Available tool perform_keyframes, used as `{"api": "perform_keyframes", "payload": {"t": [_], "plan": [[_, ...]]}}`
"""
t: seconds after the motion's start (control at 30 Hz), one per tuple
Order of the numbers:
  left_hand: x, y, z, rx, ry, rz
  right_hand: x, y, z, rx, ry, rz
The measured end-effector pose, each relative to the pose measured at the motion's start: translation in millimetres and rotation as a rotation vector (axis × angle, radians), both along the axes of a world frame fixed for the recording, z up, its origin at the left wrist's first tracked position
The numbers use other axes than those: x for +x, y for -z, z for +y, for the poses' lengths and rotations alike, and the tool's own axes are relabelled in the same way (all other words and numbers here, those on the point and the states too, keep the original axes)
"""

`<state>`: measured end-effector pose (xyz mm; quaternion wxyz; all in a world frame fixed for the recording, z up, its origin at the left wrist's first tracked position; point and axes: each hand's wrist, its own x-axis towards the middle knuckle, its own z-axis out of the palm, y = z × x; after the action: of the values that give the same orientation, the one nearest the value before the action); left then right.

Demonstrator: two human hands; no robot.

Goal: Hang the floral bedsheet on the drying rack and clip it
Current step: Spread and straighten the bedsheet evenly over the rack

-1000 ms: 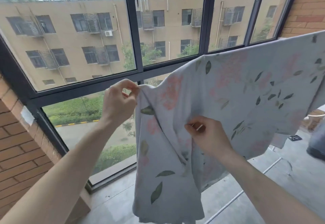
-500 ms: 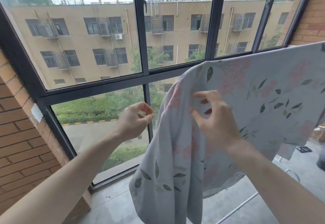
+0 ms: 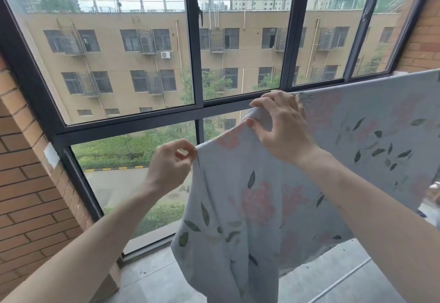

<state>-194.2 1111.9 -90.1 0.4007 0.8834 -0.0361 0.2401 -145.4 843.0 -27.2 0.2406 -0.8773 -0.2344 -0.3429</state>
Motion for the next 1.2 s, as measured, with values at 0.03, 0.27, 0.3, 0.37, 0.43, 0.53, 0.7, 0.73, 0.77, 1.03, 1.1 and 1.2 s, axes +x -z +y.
{"api": "perform_keyframes", "payload": {"t": [0.03,0.27,0.3,0.37,0.43,0.53,0.7,0.73,0.77,1.03,1.1,1.2], "plan": [[4.1,-6.0,4.2,-0.07,-0.042,-0.032,-0.5,0.2,-0.4,0.003,-0.002,-0.006],[46.6,-11.8,4.3,0.041,-0.049,0.138,-2.4,2.6,8.5,0.037,-0.031,-0.037],[48.8,-8.2,1.3,0.099,-0.018,0.194,-2.0,3.7,10.5,0.039,-0.033,-0.041],[51.5,-3.4,-5.2,0.184,0.009,0.238,-1.3,5.2,12.2,0.045,-0.039,-0.049],[51.0,-6.2,-12.3,0.217,0.012,0.241,-0.7,5.5,9.8,0.052,-0.039,-0.056],[39.0,-15.2,-21.5,0.134,-0.011,0.124,-0.5,7.0,5.7,0.052,-0.037,-0.071],[6.7,-30.7,-43.9,0.011,0.251,0.157,0.5,9.2,4.4,0.049,-0.039,-0.08],[2.4,-29.8,-47.0,0.058,0.309,0.2,0.3,9.7,5.7,0.054,-0.041,-0.082],[-0.4,-27.6,-49.5,0.096,0.339,0.216,-0.2,10.3,6.9,0.059,-0.041,-0.085],[7.7,-26.3,-40.5,0.292,0.328,0.143,-2.6,12.7,7.5,0.064,-0.022,-0.078],[10.2,-29.3,-38.0,0.343,0.33,0.121,-4.5,12.2,8.6,0.061,-0.009,-0.07],[12.3,-34.8,-33.6,0.389,0.34,0.101,-8.1,10.7,9.9,0.054,0.007,-0.047]]}}
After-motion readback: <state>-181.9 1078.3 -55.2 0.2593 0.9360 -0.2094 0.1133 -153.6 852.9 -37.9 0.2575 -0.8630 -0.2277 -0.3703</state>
